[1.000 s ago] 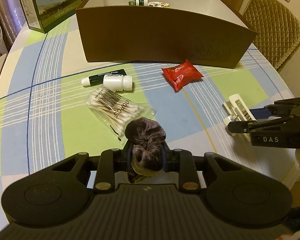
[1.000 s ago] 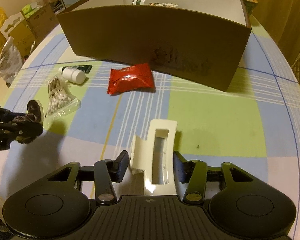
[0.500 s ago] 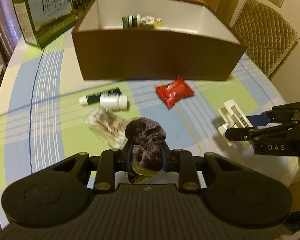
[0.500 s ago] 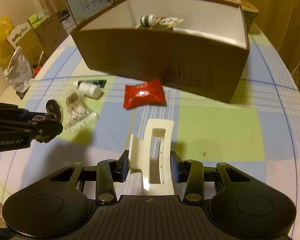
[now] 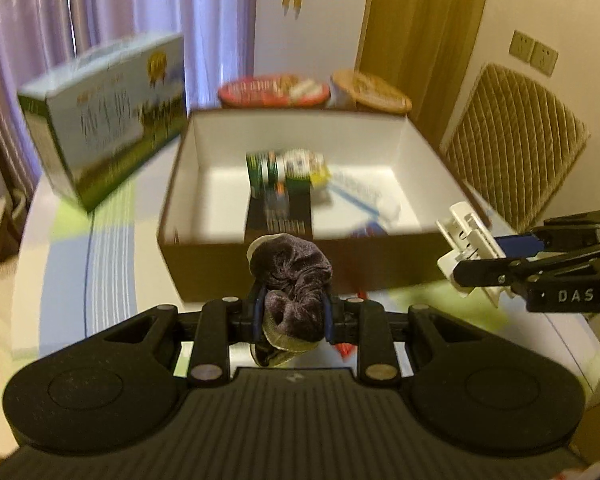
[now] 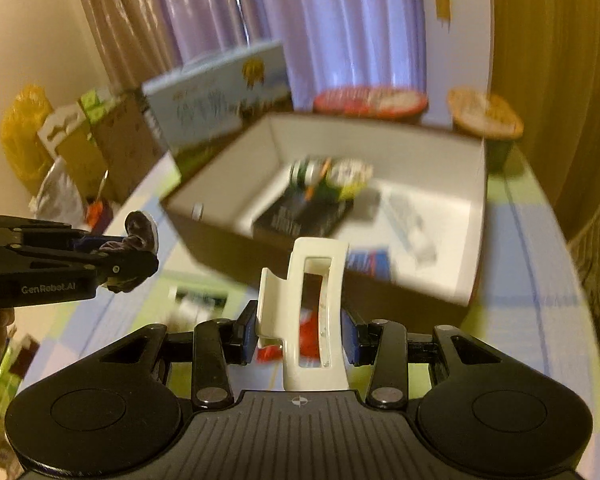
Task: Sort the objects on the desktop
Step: 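Carry the scrunchie and hair clip up over the brown box, then lower and release the hair clip with the right tool while the left releases the scrunchie, then lift both open tools out of the brown box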
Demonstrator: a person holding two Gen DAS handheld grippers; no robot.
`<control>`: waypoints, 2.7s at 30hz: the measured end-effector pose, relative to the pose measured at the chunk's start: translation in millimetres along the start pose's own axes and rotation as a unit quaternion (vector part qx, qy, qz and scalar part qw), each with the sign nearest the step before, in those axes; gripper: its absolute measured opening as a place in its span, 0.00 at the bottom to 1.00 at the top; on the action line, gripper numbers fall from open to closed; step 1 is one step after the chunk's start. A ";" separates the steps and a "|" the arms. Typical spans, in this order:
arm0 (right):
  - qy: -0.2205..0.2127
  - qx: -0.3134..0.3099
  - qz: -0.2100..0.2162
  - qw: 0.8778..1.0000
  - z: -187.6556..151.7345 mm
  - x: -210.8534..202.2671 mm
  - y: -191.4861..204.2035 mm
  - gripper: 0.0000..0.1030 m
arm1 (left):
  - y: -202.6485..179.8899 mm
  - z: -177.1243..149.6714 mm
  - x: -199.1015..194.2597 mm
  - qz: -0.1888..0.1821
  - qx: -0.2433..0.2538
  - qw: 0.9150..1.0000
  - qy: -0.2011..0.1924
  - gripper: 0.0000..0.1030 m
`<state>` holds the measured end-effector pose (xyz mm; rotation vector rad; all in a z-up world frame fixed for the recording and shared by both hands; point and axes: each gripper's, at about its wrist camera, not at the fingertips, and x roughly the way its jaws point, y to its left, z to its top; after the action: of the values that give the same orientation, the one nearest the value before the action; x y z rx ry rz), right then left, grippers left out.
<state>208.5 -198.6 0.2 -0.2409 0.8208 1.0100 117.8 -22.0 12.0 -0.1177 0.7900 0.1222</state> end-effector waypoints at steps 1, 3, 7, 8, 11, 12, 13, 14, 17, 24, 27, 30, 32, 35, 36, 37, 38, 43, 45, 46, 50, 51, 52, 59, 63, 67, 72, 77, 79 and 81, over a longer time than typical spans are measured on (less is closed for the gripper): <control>-0.008 -0.003 -0.004 1.000 9.0 0.5 -2.2 0.37 | 1.1 8.6 2.4 0.001 0.003 1.000 -0.004 0.22; -0.021 -0.008 -0.013 1.000 23.1 2.2 -8.0 0.37 | 4.7 26.4 10.2 0.001 0.005 1.000 -0.010 0.22; -0.027 -0.003 -0.026 0.999 48.7 16.1 -23.0 0.37 | 12.3 53.8 32.2 0.003 0.006 1.000 -0.006 0.22; -0.026 -0.003 -0.030 0.999 53.4 19.5 -26.8 0.37 | 14.0 59.4 39.2 0.005 0.007 1.000 -0.003 0.22; -0.021 -0.003 -0.041 0.999 65.0 33.7 -37.0 0.37 | 20.3 73.4 63.2 0.015 0.014 1.000 0.015 0.22; -0.018 -0.003 -0.044 0.999 68.3 38.7 -39.4 0.37 | 22.2 77.2 72.5 0.021 0.017 0.999 0.024 0.22; -0.015 0.000 -0.045 0.999 71.5 44.3 -42.7 0.37 | 24.2 78.7 80.0 0.023 0.019 0.999 0.031 0.22; -0.010 0.002 -0.044 0.999 74.2 49.9 -46.0 0.37 | 25.8 80.1 87.9 0.024 0.019 0.999 0.038 0.22; 0.001 0.006 -0.040 0.999 77.0 62.0 -56.8 0.37 | 33.6 81.5 109.6 0.020 0.023 0.998 0.063 0.22; 0.036 -0.011 -0.037 0.999 75.5 90.2 -68.7 0.37 | 39.0 72.4 144.7 0.036 0.042 0.992 0.115 0.22; 0.049 -0.020 -0.037 0.998 74.1 101.3 -72.1 0.37 | 38.5 67.2 154.0 0.040 0.049 0.989 0.136 0.22; 0.060 -0.028 -0.040 0.997 73.0 109.3 -75.0 0.37 | 38.8 62.2 164.3 0.047 0.054 0.985 0.159 0.23; 0.066 -0.031 -0.042 0.996 72.5 113.7 -77.3 0.37 | 38.7 59.4 169.8 0.051 0.057 0.982 0.173 0.23; 0.073 -0.032 -0.042 0.996 72.4 118.9 -81.0 0.37 | 40.7 56.3 175.7 0.046 0.055 0.980 0.185 0.23; 0.074 -0.033 -0.043 0.996 72.3 120.0 -81.7 0.37 | 41.3 56.1 177.1 0.045 0.053 0.980 0.188 0.25; 0.076 -0.034 -0.044 0.996 72.1 121.3 -82.8 0.37 | 41.2 56.2 178.3 0.044 0.054 0.979 0.191 0.26; 0.078 -0.035 -0.045 0.995 72.5 122.1 -83.2 0.37 | 40.8 56.6 179.3 0.044 0.056 0.979 0.193 0.26; 0.086 -0.043 -0.050 0.994 72.0 125.7 -86.4 0.37 | 37.4 58.9 178.1 0.040 0.064 0.979 0.191 0.40; 0.091 -0.049 -0.055 0.993 71.3 127.9 -87.4 0.37 | 34.9 60.9 176.5 0.035 0.064 0.979 0.188 0.46; 0.094 -0.050 -0.058 0.993 70.7 129.0 -88.4 0.37 | 33.7 61.9 175.6 0.033 0.065 0.980 0.185 0.50; 0.099 -0.057 -0.067 0.991 68.7 131.2 -91.1 0.37 | 27.5 66.1 170.0 0.045 0.076 0.982 0.167 0.72; 0.100 -0.059 -0.069 0.991 68.1 131.7 -91.6 0.37 | 26.5 66.8 168.2 0.048 0.080 0.982 0.162 0.72; 0.101 -0.061 -0.071 0.990 67.5 132.2 -91.6 0.37 | 26.6 67.7 166.8 0.048 0.080 0.983 0.159 0.72; 0.102 -0.078 -0.076 0.989 64.4 132.9 -88.8 0.37 | 29.0 68.1 160.7 0.045 0.069 0.984 0.157 0.72; 0.106 -0.070 -0.064 0.990 63.7 129.2 -89.0 0.46 | 27.9 65.9 157.9 0.041 0.067 0.985 0.157 0.73; 0.101 -0.067 -0.048 0.991 61.6 121.3 -83.5 0.74 | 26.2 65.7 154.6 0.042 0.065 0.985 0.153 0.80; 0.089 -0.052 -0.048 0.994 59.1 111.5 -78.3 0.91 | 23.5 65.2 148.4 0.044 0.055 0.987 0.147 0.85; 0.079 -0.030 -0.052 0.995 60.4 101.7 -76.1 0.96 | 21.0 64.2 143.0 0.051 0.048 0.987 0.143 0.91; 0.076 -0.025 -0.051 0.995 61.0 97.7 -75.2 0.98 | 19.9 64.3 139.9 0.052 0.045 0.988 0.139 0.91; 0.073 -0.023 -0.052 0.996 61.4 93.5 -73.4 0.98 | 19.3 65.1 136.1 0.052 0.042 0.989 0.136 0.91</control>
<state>324.8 -144.0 -37.1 -0.3959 0.9088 0.9211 255.4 15.7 -40.8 -0.0137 1.0720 0.1733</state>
